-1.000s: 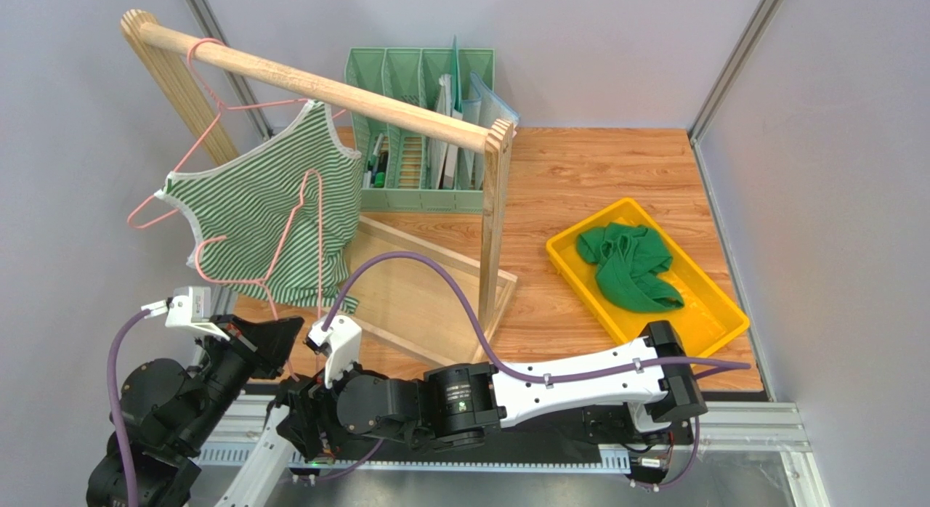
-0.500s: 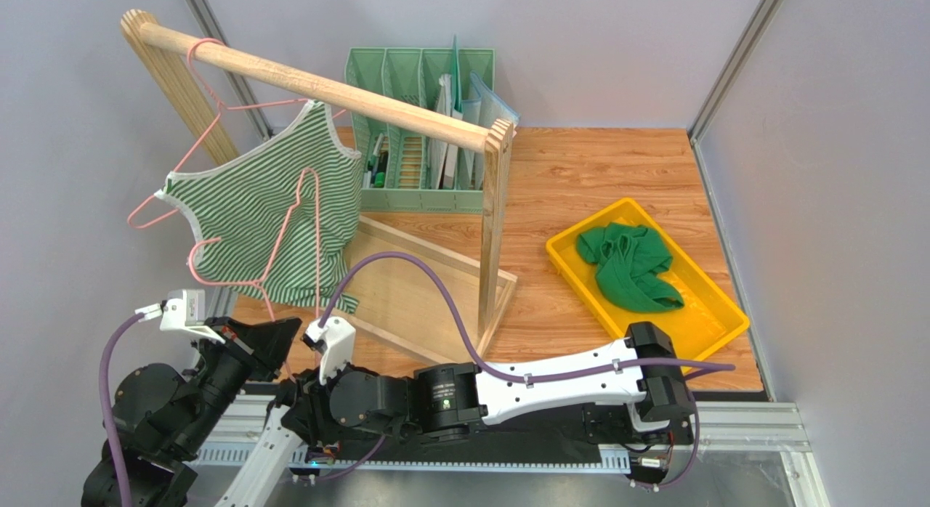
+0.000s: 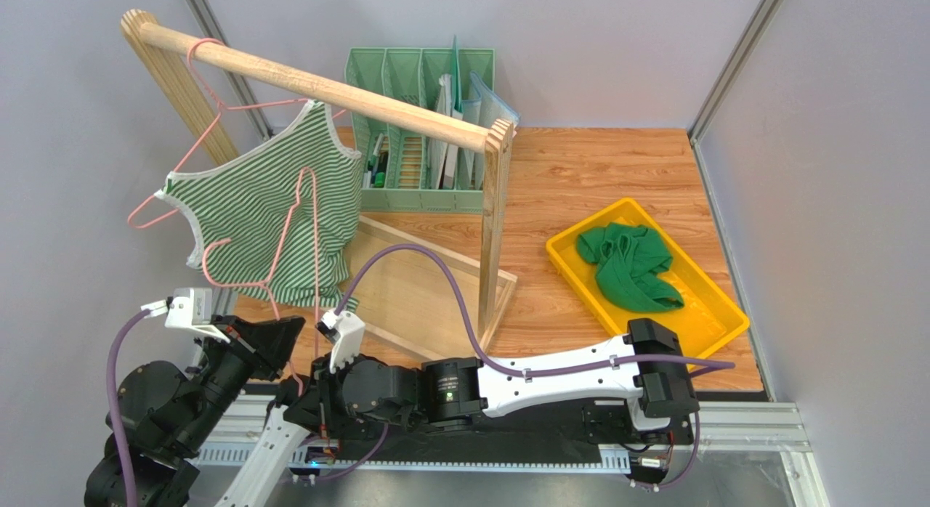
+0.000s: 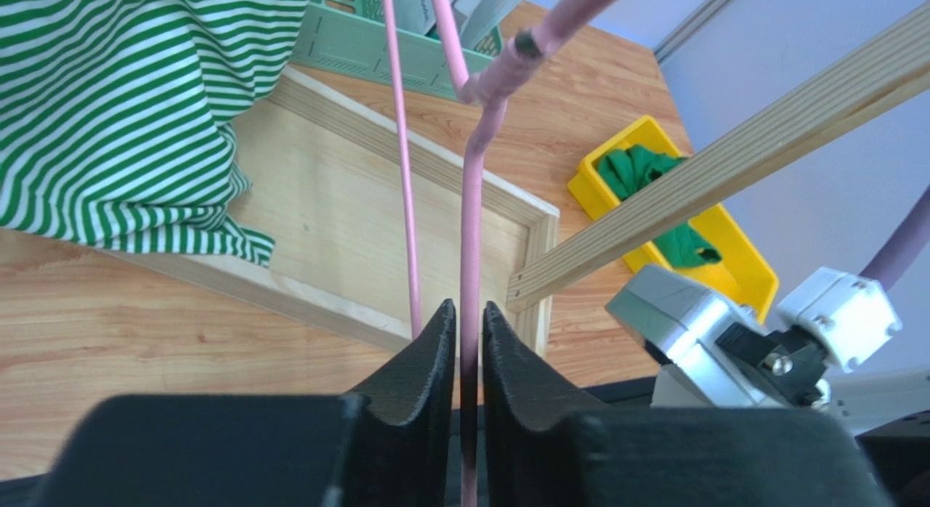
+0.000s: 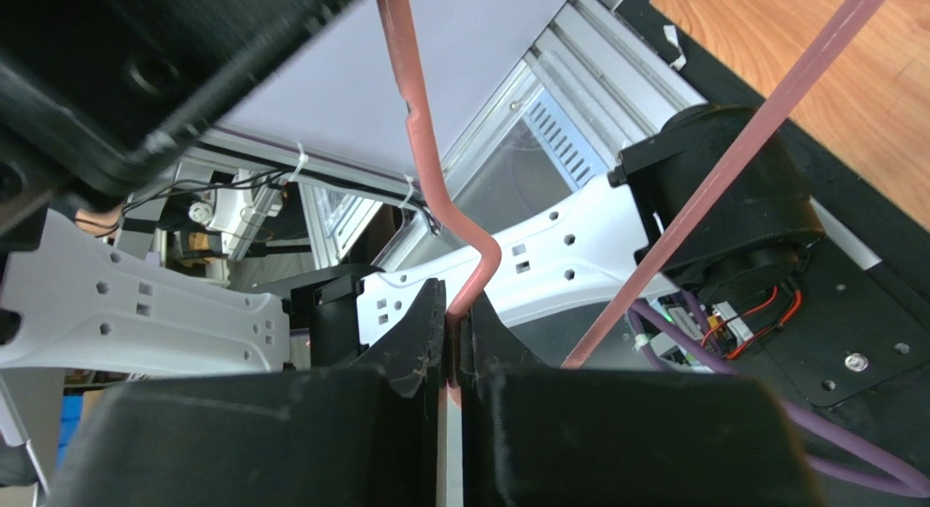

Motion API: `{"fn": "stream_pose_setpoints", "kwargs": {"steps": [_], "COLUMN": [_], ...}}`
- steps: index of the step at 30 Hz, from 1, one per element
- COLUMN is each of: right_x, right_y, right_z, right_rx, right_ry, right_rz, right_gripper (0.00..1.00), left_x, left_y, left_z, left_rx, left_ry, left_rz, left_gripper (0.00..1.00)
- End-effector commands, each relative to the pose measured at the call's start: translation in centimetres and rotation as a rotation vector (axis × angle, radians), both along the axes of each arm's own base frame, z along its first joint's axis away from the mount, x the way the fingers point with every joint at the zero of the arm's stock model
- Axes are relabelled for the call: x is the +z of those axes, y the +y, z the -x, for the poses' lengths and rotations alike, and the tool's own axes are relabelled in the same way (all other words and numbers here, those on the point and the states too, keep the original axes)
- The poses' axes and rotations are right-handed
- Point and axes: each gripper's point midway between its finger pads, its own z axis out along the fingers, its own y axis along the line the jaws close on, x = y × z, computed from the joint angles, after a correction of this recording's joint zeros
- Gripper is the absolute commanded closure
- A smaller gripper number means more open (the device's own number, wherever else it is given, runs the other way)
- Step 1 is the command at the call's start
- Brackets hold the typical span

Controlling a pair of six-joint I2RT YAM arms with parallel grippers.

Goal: Remove the tank top from the hanger

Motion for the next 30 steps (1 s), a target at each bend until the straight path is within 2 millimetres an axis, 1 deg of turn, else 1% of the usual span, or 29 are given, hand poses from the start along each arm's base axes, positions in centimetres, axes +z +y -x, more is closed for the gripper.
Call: {"fn": "stream_pose_setpoints", "kwargs": {"steps": [1, 2, 4, 5, 8, 10, 11, 13, 14, 15, 17, 18, 20, 21, 23, 24, 26, 27, 30], "right_x": [5.9, 5.7, 6.0, 6.0, 6.4, 6.1, 6.5, 6.5, 7.0, 6.9, 7.4, 8.1, 8.2, 9.1, 9.7, 10.7, 11.6, 12.4, 13.3], "right_y": [-0.7, -0.8, -1.1, -1.1, -1.4, -1.5, -1.7, -2.0, -2.3, -2.6, -3.3, -3.9, -4.5, -5.2, -5.9, -6.7, -7.7, -8.5, -9.4], "right_z": [0.4, 0.4, 0.2, 0.1, -0.3, -0.7, -0.7, -1.2, -1.5, -2.0, -2.8, -3.5, -4.2, -4.8, -5.5, -6.3, -7.1, -7.7, -9.1], "right_rx": [-0.006, -0.009, -0.026, -0.032, -0.058, -0.074, -0.079, -0.103, -0.115, -0.142, -0.181, -0.213, -0.252, -0.281, -0.311, -0.344, -0.381, -0.413, -0.452], "right_ry": [0.080, 0.088, 0.108, 0.114, 0.134, 0.150, 0.155, 0.156, 0.156, 0.153, 0.152, 0.148, 0.143, 0.141, 0.133, 0.127, 0.113, 0.107, 0.114], "right_rz": [-0.199, -0.202, -0.218, -0.221, -0.235, -0.233, -0.241, -0.242, -0.252, -0.251, -0.257, -0.274, -0.274, -0.294, -0.309, -0.331, -0.348, -0.367, -0.384], "right_gripper": [1.00, 1.00, 1.00, 1.00, 1.00, 1.00, 1.00, 1.00, 1.00, 1.00, 1.00, 1.00, 1.00, 1.00, 1.00, 1.00, 1.00, 1.00, 1.00], "left_x": [1.2, 1.3, 1.5, 1.7, 2.5, 2.9, 3.2, 3.4, 3.7, 3.7, 3.9, 3.9, 4.0, 4.0, 4.0, 4.0, 4.0, 3.9, 3.9], "left_y": [-0.5, -0.5, -0.6, -0.6, -0.6, -0.3, 0.0, 0.7, 1.0, 1.5, 2.0, 2.9, 3.5, 3.8, 4.2, 4.3, 4.4, 4.5, 4.4], "left_z": [-0.2, -0.1, 0.2, 0.4, 1.3, 1.7, 2.1, 2.6, 2.9, 3.0, 3.7, 3.6, 4.1, 4.2, 4.5, 4.5, 4.6, 4.7, 4.6], "left_rx": [-0.044, -0.049, -0.061, -0.066, -0.080, -0.074, -0.066, -0.036, -0.022, 0.004, 0.019, 0.070, 0.094, 0.112, 0.126, 0.134, 0.139, 0.139, 0.136], "left_ry": [-0.067, -0.075, -0.088, -0.101, -0.139, -0.161, -0.179, -0.201, -0.215, -0.223, -0.246, -0.249, -0.270, -0.274, -0.285, -0.287, -0.287, -0.284, -0.279], "left_rz": [-0.028, -0.035, -0.034, -0.034, -0.021, -0.018, -0.016, -0.017, -0.013, -0.014, -0.009, -0.009, -0.001, 0.003, 0.008, 0.009, 0.010, 0.009, 0.012], "left_gripper": [0.71, 0.59, 0.47, 0.39, 0.25, 0.21, 0.19, 0.18, 0.18, 0.18, 0.18, 0.18, 0.18, 0.18, 0.18, 0.18, 0.18, 0.18, 0.18]}}
